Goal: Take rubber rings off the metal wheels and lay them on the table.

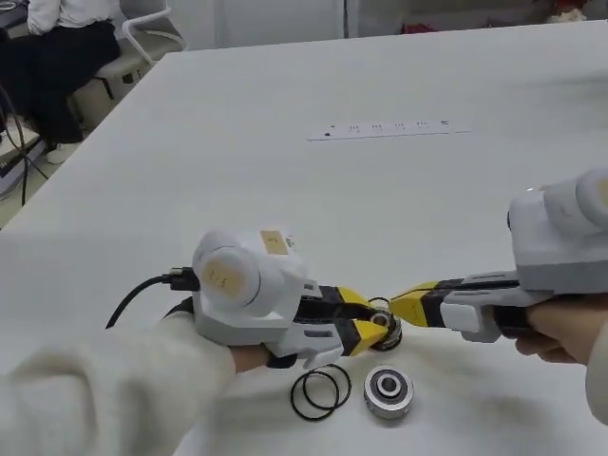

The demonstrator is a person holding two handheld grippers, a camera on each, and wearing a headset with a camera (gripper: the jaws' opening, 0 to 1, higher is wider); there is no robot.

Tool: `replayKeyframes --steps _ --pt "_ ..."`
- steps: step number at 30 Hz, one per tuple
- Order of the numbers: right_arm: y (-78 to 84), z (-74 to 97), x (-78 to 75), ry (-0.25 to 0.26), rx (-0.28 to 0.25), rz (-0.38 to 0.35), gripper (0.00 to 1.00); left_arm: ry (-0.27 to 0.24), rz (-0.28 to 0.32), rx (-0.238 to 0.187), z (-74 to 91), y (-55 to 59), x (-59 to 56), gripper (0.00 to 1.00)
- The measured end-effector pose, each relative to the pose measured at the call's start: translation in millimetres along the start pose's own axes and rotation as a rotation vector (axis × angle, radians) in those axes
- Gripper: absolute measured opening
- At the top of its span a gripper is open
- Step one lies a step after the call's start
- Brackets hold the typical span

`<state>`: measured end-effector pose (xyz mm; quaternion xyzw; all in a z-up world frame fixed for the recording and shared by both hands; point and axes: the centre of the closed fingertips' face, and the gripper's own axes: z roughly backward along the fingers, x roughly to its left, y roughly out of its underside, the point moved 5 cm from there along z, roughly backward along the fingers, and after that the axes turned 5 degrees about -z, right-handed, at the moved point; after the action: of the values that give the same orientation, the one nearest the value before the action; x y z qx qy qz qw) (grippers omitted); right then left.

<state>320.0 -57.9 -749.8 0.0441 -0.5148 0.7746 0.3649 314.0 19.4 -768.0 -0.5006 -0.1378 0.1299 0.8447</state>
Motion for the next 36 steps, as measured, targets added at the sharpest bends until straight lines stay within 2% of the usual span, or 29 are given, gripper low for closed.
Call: replayKeyframes --steps 11,18,23,25,29,32,36 --pt "-1.9 0.7 3.4 -0.019 -0.004 -0.01 0.0 0.04 -0.006 -0.018 18.8 -12.7 1.0 0.22" --pt "-7.1 3.2 5.3 -0.03 -0.027 -0.031 0.0 0.009 0.016 -0.053 39.6 -21.3 10.9 0.35" --pt "-10.7 4.2 8.1 -0.041 -0.039 -0.038 0.0 -0.002 0.05 -0.072 55.1 -23.7 12.3 0.45" --pt "-11.9 4.4 10.0 -0.048 -0.042 -0.038 0.0 -0.011 0.051 -0.07 61.2 -22.8 10.9 0.51" --pt "-13.6 4.1 14.0 -0.064 -0.046 -0.042 0.0 -0.032 0.043 -0.058 72.1 -18.8 8.9 0.55" --pt "-14.3 3.7 16.3 -0.073 -0.047 -0.044 0.0 -0.059 0.07 -0.068 83.8 -12.6 7.2 0.6" --pt "-14.6 2.6 19.8 -0.086 -0.046 -0.048 0.0 -0.082 0.083 -0.072 97.8 -2.7 -2.8 0.64"
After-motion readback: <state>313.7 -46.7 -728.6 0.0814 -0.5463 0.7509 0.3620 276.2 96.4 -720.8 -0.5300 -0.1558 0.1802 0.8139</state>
